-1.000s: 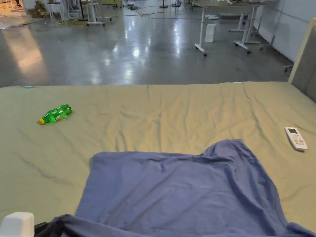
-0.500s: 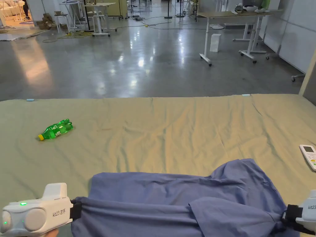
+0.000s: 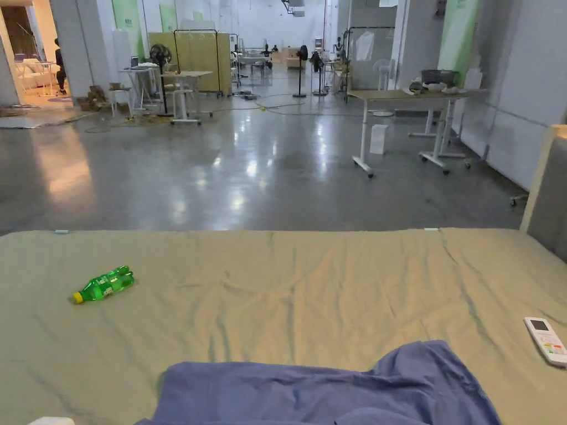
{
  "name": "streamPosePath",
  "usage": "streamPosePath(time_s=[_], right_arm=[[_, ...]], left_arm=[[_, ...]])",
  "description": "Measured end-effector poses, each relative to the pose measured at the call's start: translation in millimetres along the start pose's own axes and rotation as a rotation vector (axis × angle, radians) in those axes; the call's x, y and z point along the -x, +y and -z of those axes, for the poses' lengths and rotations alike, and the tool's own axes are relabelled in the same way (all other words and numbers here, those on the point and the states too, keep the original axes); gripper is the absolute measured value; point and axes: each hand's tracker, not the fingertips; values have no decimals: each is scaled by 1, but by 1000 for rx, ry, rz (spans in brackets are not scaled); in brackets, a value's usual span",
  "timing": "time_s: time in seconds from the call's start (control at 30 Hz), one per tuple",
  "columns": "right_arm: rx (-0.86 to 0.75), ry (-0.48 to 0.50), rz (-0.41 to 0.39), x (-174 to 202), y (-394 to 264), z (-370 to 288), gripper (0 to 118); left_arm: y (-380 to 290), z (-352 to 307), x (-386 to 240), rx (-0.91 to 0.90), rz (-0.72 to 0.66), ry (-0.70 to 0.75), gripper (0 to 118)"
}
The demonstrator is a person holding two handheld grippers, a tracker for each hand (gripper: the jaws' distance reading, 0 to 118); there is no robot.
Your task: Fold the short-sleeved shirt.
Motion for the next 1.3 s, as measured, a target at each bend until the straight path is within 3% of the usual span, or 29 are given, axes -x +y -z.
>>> streamPosePath(time_s=[0.17, 0.27, 0.3, 0.37, 0.4, 0.43, 0.47, 0.53, 0.57, 0.63, 0.9, 1.17, 1.3], right_arm=[[-132, -83, -188, 45, -23, -64, 83], [-140, -56, -260, 67, -36, -80, 63], [-151, -58, -272, 74, -40, -85, 53], [-161, -64, -309, 87, -46, -94, 28], [-170, -69, -316, 92, -49, -99, 19], [-199, -74, -336, 96, -50, -102, 12], [-195, -61, -322, 98, -51, -105, 12], [-134, -2, -211, 96, -55, -107, 5], [-149, -12, -209, 98, -55, -110, 0], [-176, -10, -220, 100, -55, -114, 0], [-230, 32, -223, 103, -45, -124, 0], [-174, 33, -216, 94, -54, -116, 0], [-124, 18, -178, 84, -61, -108, 0]], left_arm=[[-6, -81, -41, -156, 75, -12, 72], [-12, -109, -55, -202, 38, -15, 68], [-14, -116, -58, -201, 20, -13, 61], [-21, -130, -67, -227, 10, -5, 20], [-27, -135, -70, -244, 30, 18, 6], [-33, -141, -74, -278, 44, 55, 6], [-38, -147, -76, -308, 44, 90, 6], [-39, -152, -70, -272, 35, 38, 6], [-39, -152, -70, -249, 17, 31, 5], [-39, -153, -68, -237, 5, 63, 0], [-35, -146, -65, -219, 21, 60, 0], [-31, -106, -45, -143, -45, 48, 0], [-34, -60, -20, 7, -117, 36, 5]])
